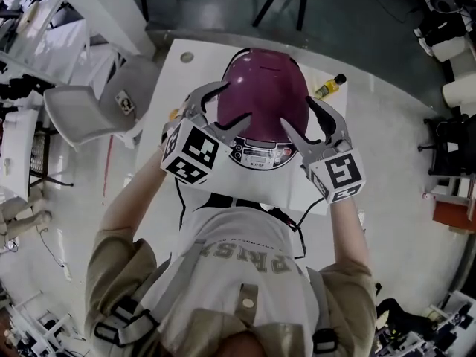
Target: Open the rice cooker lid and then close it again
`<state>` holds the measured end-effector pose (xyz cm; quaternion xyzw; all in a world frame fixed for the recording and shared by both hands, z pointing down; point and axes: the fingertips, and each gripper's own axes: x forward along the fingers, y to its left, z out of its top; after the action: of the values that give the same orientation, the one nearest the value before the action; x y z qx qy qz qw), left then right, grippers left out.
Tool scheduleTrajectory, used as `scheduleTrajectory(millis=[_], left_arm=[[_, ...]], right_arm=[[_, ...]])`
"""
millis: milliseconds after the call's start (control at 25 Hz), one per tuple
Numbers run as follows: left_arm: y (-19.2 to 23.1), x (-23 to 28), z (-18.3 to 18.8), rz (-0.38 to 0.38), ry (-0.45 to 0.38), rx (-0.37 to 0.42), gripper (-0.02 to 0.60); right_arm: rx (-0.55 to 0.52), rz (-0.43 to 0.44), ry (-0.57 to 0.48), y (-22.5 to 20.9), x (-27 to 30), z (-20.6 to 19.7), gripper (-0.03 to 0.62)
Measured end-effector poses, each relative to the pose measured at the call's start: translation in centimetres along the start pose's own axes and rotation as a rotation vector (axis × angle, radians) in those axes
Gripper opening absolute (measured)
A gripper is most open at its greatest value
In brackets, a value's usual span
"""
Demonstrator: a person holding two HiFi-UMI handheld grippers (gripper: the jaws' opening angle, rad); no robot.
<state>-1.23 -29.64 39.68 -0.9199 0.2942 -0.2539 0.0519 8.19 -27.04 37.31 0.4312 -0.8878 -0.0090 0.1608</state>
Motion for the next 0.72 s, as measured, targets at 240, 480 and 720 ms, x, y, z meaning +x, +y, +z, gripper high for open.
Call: scheduleTrajectory(millis=[240, 480, 720], left_arm=[[2.5, -2.0, 2.4, 0.187, -0.188, -0.187, 0.316], [3.9, -4.3, 3.3, 0.328, -0.305, -0.312, 0.316], [3.7, -6.5, 3.6, 0.437, -0.384, -0.378, 0.263]], right_arm=[[0.077, -0.252, -0.221, -2.6, -2.4, 2.4, 0.273], [0.204, -0.420, -0.376, -3.7, -5.2, 3.7, 0.226], [0.167, -0.485, -0.392, -2.7, -6.3, 3.7, 0.182]])
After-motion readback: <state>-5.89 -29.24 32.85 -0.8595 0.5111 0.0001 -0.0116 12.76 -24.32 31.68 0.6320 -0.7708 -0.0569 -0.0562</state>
